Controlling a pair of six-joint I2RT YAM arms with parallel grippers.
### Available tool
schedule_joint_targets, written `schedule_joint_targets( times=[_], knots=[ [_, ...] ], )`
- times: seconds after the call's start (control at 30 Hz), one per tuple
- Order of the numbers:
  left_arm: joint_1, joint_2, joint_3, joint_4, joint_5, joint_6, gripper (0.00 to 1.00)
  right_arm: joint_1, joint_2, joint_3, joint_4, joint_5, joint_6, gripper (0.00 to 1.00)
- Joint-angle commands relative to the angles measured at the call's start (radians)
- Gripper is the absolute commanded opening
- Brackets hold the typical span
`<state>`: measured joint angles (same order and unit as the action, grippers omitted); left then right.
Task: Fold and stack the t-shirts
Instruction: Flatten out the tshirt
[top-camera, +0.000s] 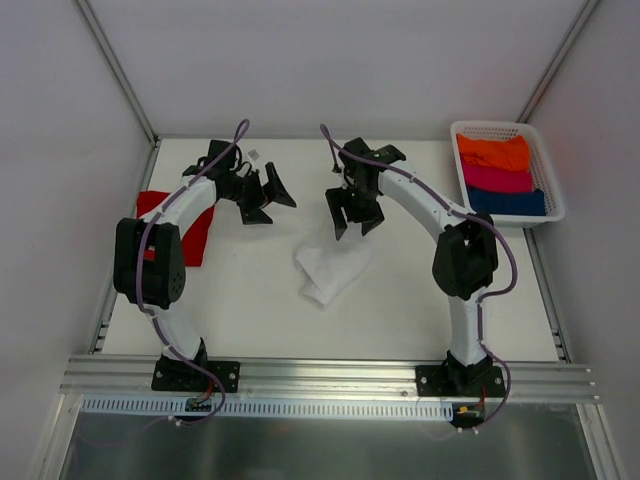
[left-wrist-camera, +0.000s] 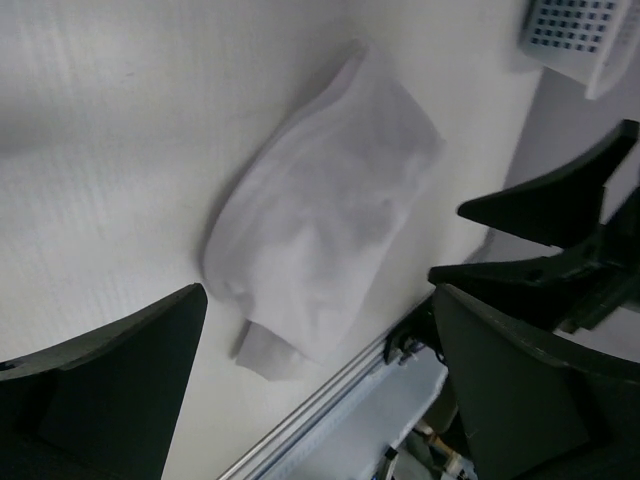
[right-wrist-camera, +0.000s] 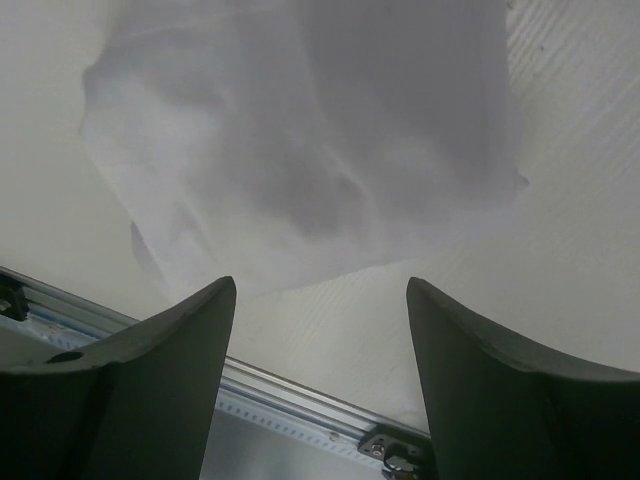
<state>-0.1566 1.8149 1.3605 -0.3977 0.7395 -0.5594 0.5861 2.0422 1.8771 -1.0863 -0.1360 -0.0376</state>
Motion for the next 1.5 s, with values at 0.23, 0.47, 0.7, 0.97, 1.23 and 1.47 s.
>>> schedule_joint_targets(
  times=[0.23,0.47,0.7,0.97,1.23,1.47],
  knots=[
    [-0.053,-0.126,0.046,-0.369,-0.532,0.134,0.99,0.035,0.130,0.108,0.055,-0.252,-0.030,0.74],
    [-0.093,-0.111,0.037,-0.382,-0.537,0.125,0.99,0.067,0.236,0.148,0.052,-0.283,-0.050,0.74],
    [-0.093,-0.109,0.049,-0.379,-0.514,0.119,0.99,0.083,0.315,0.174,0.025,-0.264,-0.077,0.56],
    [-0.093,-0.111,0.051,-0.380,-0.509,0.127,0.99,0.098,0.259,0.180,-0.012,-0.175,-0.105,0.01],
    [-0.093,-0.083,0.074,-0.380,-0.485,0.136,0.99,0.093,0.142,0.686,-0.243,-0.119,-0.004,0.01],
    [-0.095,-0.016,0.118,-0.379,-0.433,0.127,0.99,-0.005,-0.253,0.362,-0.198,0.092,0.097,0.05]
  ],
)
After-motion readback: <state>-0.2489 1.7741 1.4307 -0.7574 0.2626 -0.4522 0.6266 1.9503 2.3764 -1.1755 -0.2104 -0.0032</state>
